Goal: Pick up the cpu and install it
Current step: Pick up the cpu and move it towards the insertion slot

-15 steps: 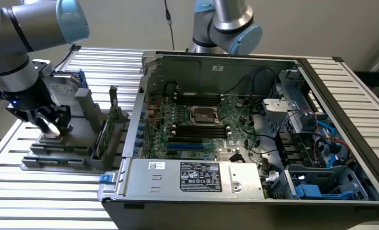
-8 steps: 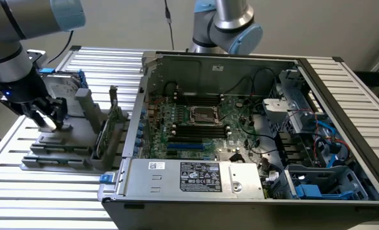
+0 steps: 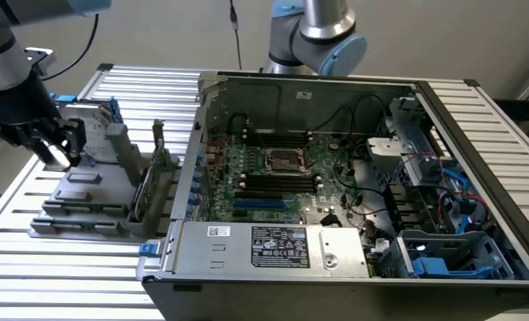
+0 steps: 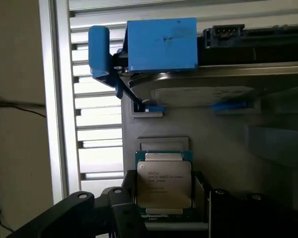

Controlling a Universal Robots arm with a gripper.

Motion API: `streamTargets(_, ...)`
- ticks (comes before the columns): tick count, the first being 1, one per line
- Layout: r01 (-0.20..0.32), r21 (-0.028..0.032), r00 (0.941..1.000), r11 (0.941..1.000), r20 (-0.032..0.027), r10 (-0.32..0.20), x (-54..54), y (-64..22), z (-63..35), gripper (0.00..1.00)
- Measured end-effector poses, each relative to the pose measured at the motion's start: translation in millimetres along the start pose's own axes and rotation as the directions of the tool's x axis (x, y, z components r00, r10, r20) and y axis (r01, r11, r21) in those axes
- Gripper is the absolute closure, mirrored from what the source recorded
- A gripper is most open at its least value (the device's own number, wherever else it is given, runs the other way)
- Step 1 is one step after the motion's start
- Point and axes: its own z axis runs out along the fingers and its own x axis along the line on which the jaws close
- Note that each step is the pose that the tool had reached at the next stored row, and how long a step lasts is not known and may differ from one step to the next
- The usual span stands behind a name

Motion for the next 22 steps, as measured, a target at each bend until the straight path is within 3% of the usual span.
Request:
streamTargets(7, 0.0, 0.0001, 1.0, 1.0, -0.0002, 0.0, -3.5, 2.5, -31.9, 0.45)
streamTargets(22, -0.001, -0.0009, 1.0, 1.0, -0.0072, 0.001, -67.3, 12.2, -102.1, 0.45)
